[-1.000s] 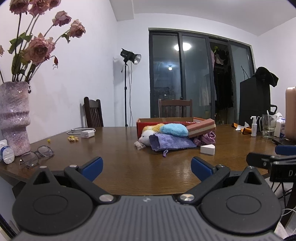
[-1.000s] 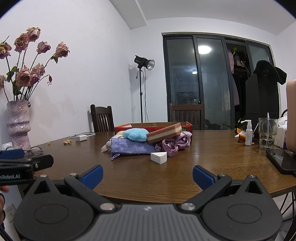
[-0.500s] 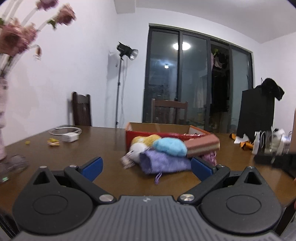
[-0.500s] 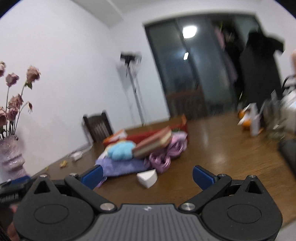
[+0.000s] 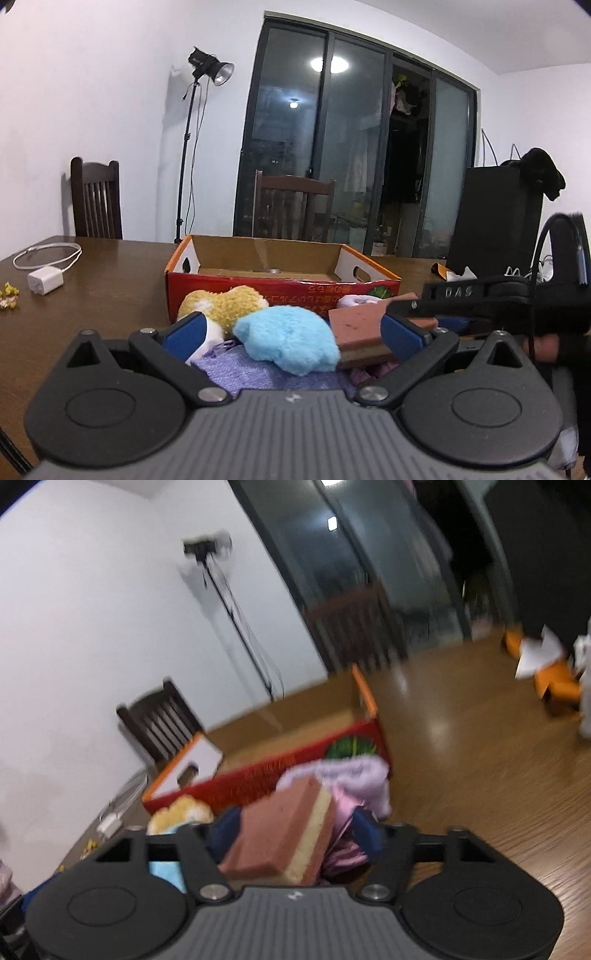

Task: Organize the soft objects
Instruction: 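Reach the right gripper to the pink sponge block and grasp it, then carry the pink sponge block into the cardboard box and release it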

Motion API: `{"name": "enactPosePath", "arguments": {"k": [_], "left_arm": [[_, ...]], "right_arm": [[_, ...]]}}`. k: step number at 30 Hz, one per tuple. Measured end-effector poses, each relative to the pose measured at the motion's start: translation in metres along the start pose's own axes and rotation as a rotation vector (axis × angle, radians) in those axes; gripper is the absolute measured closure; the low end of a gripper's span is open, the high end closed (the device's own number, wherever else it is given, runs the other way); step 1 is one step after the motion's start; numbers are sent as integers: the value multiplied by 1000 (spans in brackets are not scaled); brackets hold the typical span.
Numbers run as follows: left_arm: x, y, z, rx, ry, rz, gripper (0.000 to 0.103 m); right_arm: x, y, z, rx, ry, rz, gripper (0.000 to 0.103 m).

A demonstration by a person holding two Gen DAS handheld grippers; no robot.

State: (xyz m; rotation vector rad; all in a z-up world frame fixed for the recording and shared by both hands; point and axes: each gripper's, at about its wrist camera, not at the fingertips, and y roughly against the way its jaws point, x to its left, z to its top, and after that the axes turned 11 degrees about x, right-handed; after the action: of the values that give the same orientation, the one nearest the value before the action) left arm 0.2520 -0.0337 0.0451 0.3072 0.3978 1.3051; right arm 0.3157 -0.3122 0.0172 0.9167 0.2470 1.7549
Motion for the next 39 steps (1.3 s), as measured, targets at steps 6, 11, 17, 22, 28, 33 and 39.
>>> {"name": "enactPosePath", "arguments": {"k": [6,11,17,22,28,33,39], "left_arm": [[12,22,-20,12,29,-18,0],[12,72,-52,44,76,-82,0],[-1,97,-83,120,76,-144,7],[-5,100,-96,136,54,-166,15],[-3,88,-99,173,90,-200,30],[4,79,-99,222,142,-260,51],[6,67,-95,223,189,-285,67]], "right_arm": [[-4,23,-24,-24,-13,63,63],[3,91,-66,-31,36,188,63],[14,111,-129,68,87,253,62],[21,113,-155,83,120,203,59],[24,126,-165,27,149,140,50],[19,123,-168,51,126,143,52],[22,109,-164,71,142,156,70]]}}
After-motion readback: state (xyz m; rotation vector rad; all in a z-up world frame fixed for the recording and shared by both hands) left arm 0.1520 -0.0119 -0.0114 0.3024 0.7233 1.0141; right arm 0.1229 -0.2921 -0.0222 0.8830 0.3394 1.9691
